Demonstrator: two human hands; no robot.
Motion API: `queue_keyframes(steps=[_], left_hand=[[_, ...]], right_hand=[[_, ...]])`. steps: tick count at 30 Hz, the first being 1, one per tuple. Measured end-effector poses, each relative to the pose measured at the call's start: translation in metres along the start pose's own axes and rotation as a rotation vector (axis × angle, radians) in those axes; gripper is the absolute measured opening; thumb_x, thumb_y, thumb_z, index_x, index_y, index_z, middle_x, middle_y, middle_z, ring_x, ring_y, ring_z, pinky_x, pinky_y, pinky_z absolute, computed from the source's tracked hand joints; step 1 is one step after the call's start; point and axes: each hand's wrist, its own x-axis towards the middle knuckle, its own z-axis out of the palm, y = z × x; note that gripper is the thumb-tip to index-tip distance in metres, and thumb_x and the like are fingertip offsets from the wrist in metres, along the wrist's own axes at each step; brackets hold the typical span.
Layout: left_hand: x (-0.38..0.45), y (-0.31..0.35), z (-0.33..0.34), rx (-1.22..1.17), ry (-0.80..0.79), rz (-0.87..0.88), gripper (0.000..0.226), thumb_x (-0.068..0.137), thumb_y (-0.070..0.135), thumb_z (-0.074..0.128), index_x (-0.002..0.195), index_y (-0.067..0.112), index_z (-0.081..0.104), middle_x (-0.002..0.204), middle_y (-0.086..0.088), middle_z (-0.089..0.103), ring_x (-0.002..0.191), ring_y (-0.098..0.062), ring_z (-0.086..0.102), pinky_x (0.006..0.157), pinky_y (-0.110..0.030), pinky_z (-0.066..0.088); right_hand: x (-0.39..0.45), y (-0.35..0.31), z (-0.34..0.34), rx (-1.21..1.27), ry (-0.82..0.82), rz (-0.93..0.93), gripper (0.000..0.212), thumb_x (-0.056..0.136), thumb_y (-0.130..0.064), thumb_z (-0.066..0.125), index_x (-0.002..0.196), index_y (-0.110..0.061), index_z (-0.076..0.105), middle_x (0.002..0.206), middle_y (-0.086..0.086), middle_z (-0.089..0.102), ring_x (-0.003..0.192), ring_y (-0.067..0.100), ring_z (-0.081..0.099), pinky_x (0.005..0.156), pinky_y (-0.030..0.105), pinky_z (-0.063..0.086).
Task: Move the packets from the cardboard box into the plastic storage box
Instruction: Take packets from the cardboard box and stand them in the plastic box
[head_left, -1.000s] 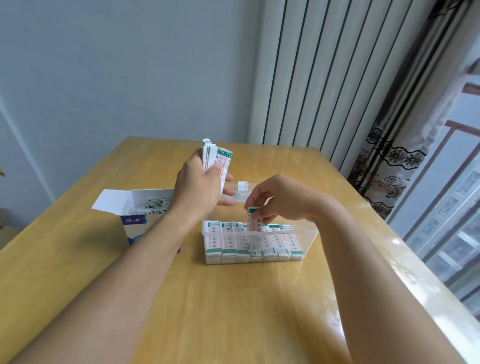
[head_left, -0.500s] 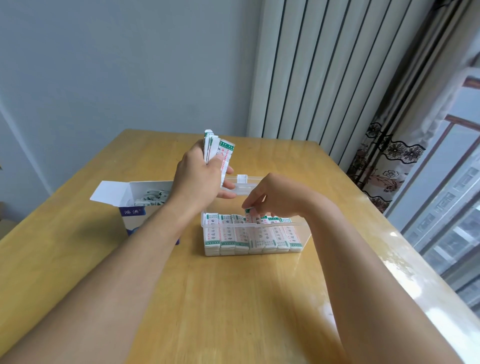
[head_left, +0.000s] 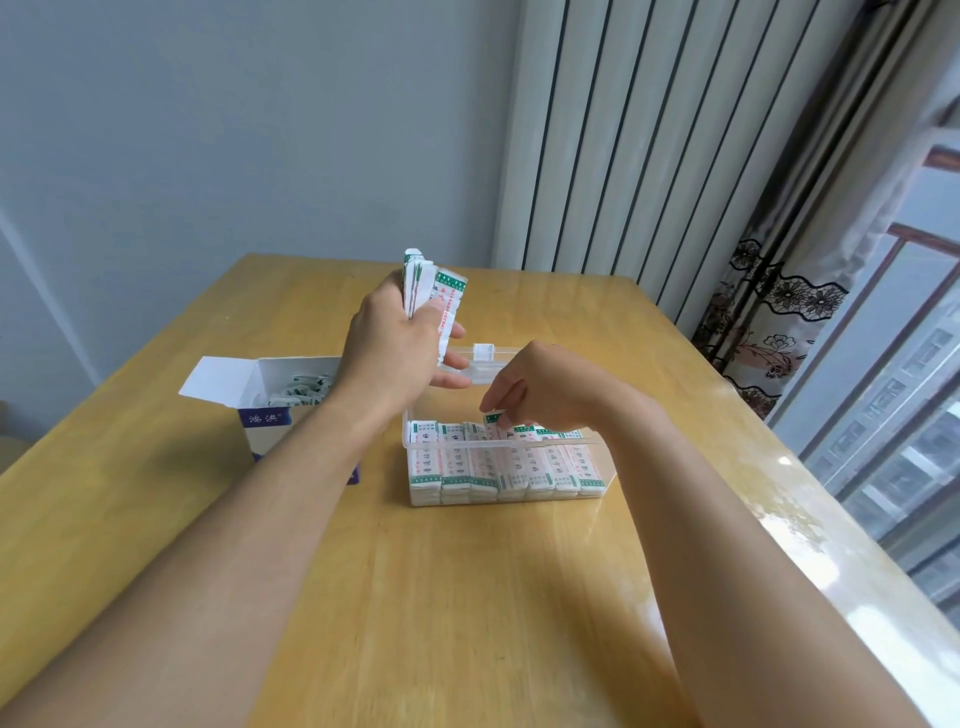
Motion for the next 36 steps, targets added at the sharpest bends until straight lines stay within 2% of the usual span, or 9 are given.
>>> queue_keyframes(steps=[4, 7, 11, 15, 17, 21, 28, 33, 36], left_hand=[[0.0, 0.0, 0.0, -0.002, -0.003, -0.008, 0.026, 0.108, 0.017, 0.044, 0.13, 0.015, 0.055, 0.094, -0.005, 0.071, 0.065, -0.02, 0.075, 0.053, -0.036, 0.062], [0.0, 0.001, 0.0, -0.001, -0.007, -0.008, 0.027, 0.108, 0.017, 0.044, 0.132, 0.015, 0.055, 0.096, -0.005, 0.07, 0.066, -0.02, 0.075, 0.054, -0.037, 0.063], [0.0, 0.002, -0.001, -0.01, -0.014, -0.008, 0.024, 0.108, 0.017, 0.044, 0.128, 0.016, 0.056, 0.096, -0.007, 0.071, 0.066, -0.021, 0.075, 0.054, -0.037, 0.062], [0.0, 0.002, -0.001, -0.005, -0.011, -0.005, 0.024, 0.108, 0.017, 0.044, 0.129, 0.016, 0.056, 0.096, -0.006, 0.071, 0.065, -0.02, 0.075, 0.054, -0.036, 0.062], [0.0, 0.002, -0.001, -0.001, -0.009, -0.006, 0.027, 0.108, 0.017, 0.043, 0.132, 0.016, 0.055, 0.096, -0.004, 0.07, 0.065, -0.019, 0.075, 0.054, -0.036, 0.062], [-0.001, 0.002, -0.001, -0.002, -0.009, -0.002, 0.027, 0.108, 0.017, 0.043, 0.132, 0.016, 0.055, 0.096, -0.004, 0.07, 0.066, -0.019, 0.075, 0.052, -0.033, 0.061], [-0.001, 0.003, -0.002, 0.002, -0.01, 0.003, 0.024, 0.108, 0.017, 0.043, 0.13, 0.018, 0.054, 0.096, -0.004, 0.07, 0.066, -0.018, 0.075, 0.051, -0.032, 0.061], [-0.001, 0.003, -0.003, -0.001, -0.011, 0.007, 0.021, 0.108, 0.018, 0.044, 0.127, 0.021, 0.054, 0.096, -0.003, 0.07, 0.066, -0.017, 0.075, 0.049, -0.029, 0.059], [-0.001, 0.003, -0.003, -0.011, -0.013, 0.007, 0.018, 0.108, 0.018, 0.044, 0.123, 0.022, 0.053, 0.096, -0.003, 0.07, 0.066, -0.017, 0.075, 0.049, -0.03, 0.059]], right_hand=[[-0.004, 0.001, -0.003, 0.051, -0.032, 0.025, 0.028, 0.086, -0.006, 0.078, 0.106, -0.024, 0.08, 0.083, -0.011, 0.077, 0.07, 0.001, 0.074, 0.073, 0.022, 0.059], [-0.005, 0.0, -0.003, 0.049, -0.041, 0.046, 0.025, 0.086, -0.008, 0.077, 0.106, -0.023, 0.079, 0.081, -0.01, 0.077, 0.069, 0.001, 0.074, 0.063, 0.016, 0.051], [-0.005, -0.003, -0.003, 0.016, -0.042, 0.094, 0.024, 0.086, -0.009, 0.078, 0.106, -0.021, 0.08, 0.079, -0.01, 0.076, 0.068, 0.001, 0.073, 0.06, 0.015, 0.05], [-0.003, -0.007, 0.002, -0.138, 0.026, 0.106, 0.024, 0.082, -0.021, 0.084, 0.103, -0.031, 0.08, 0.086, -0.011, 0.075, 0.068, -0.001, 0.058, 0.054, 0.016, 0.041], [0.0, -0.007, 0.004, -0.161, 0.056, 0.127, 0.024, 0.08, -0.022, 0.086, 0.1, -0.033, 0.08, 0.09, -0.007, 0.075, 0.071, 0.004, 0.06, 0.057, 0.021, 0.046], [0.001, -0.007, 0.004, -0.186, 0.123, 0.135, 0.022, 0.08, -0.02, 0.086, 0.098, -0.031, 0.08, 0.088, -0.008, 0.073, 0.092, 0.014, 0.064, 0.074, 0.032, 0.056], [-0.003, -0.01, 0.007, -0.157, 0.034, 0.061, 0.031, 0.085, 0.001, 0.074, 0.108, -0.019, 0.079, 0.103, 0.0, 0.076, 0.093, 0.014, 0.069, 0.084, 0.036, 0.06], [-0.005, -0.011, 0.004, -0.115, -0.016, 0.05, 0.04, 0.088, 0.008, 0.062, 0.112, -0.019, 0.078, 0.098, -0.005, 0.078, 0.071, 0.0, 0.064, 0.059, 0.015, 0.047], [-0.005, -0.003, -0.001, -0.121, 0.022, 0.104, 0.045, 0.088, 0.012, 0.054, 0.111, -0.018, 0.078, 0.094, -0.007, 0.077, 0.073, -0.002, 0.068, 0.068, 0.021, 0.058]])
